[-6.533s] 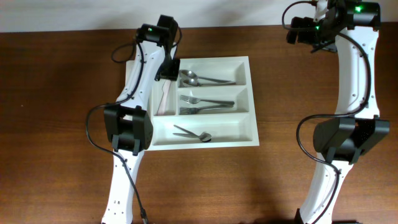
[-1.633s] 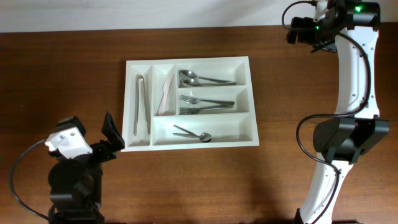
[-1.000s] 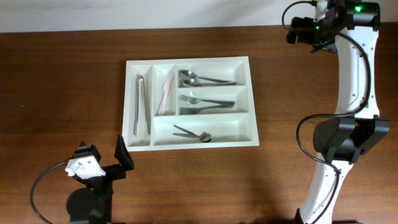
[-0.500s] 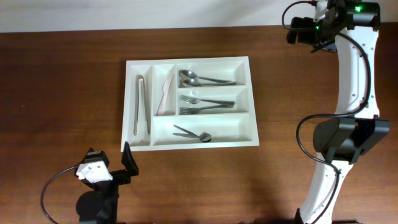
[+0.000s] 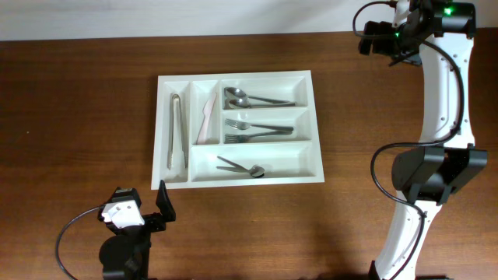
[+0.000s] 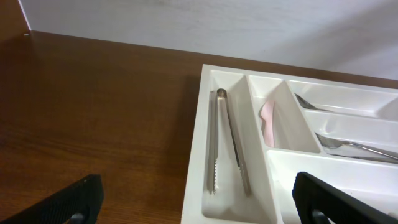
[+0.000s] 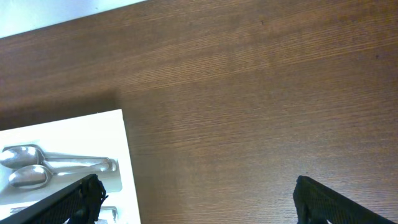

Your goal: Pack container

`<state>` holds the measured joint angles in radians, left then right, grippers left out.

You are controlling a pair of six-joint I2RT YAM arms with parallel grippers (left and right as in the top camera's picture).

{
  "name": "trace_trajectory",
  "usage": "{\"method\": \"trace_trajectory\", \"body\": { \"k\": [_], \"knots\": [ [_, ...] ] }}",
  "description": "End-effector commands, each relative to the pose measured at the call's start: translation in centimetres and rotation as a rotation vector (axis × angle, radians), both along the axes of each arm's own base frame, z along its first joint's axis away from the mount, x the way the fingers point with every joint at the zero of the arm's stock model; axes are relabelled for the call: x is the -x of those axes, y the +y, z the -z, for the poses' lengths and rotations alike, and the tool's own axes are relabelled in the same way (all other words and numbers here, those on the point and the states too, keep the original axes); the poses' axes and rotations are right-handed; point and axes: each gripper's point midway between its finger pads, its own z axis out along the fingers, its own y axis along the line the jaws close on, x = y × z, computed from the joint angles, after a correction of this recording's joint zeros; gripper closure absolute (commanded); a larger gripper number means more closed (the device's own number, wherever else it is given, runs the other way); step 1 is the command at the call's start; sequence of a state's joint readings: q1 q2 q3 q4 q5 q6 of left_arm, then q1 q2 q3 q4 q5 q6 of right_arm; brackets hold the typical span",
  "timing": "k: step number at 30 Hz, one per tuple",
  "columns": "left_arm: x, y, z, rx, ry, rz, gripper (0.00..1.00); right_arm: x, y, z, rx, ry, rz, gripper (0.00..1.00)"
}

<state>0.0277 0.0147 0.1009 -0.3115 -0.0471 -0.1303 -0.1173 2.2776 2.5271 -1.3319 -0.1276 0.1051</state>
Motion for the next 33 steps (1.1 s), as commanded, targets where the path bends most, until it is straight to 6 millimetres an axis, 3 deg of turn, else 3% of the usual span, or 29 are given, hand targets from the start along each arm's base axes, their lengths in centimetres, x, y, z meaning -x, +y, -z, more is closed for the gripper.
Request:
{"method": "trace_trajectory", "body": {
  "k": [1,25,28,31,33],
  "knots": [
    [0.0,-0.2,0.0,-0.016,-0.004,0.016,0.01,0.0,-0.2,0.4,0.001,0.009,0.008,0.01],
    [0.0,-0.2,0.0,-0.016,-0.004,0.016,0.01,0.0,-0.2,0.4,0.005,0.009,0.010,0.01],
    [0.0,-0.2,0.0,-0.016,-0.004,0.016,0.01,0.4,-1.4,0.6,0.065,0.028,0.042,0.01],
    [0.0,-0.2,0.0,-0.016,-0.004,0.016,0.01,1.6,-1.3,-0.4,0.071,0.043,0.044,0.01],
    [0.0,-0.2,0.0,-0.016,-0.004,0.016,0.01,2.6,-0.9,-2.2,0.072,0.023,0.040,0.01]
  ]
}}
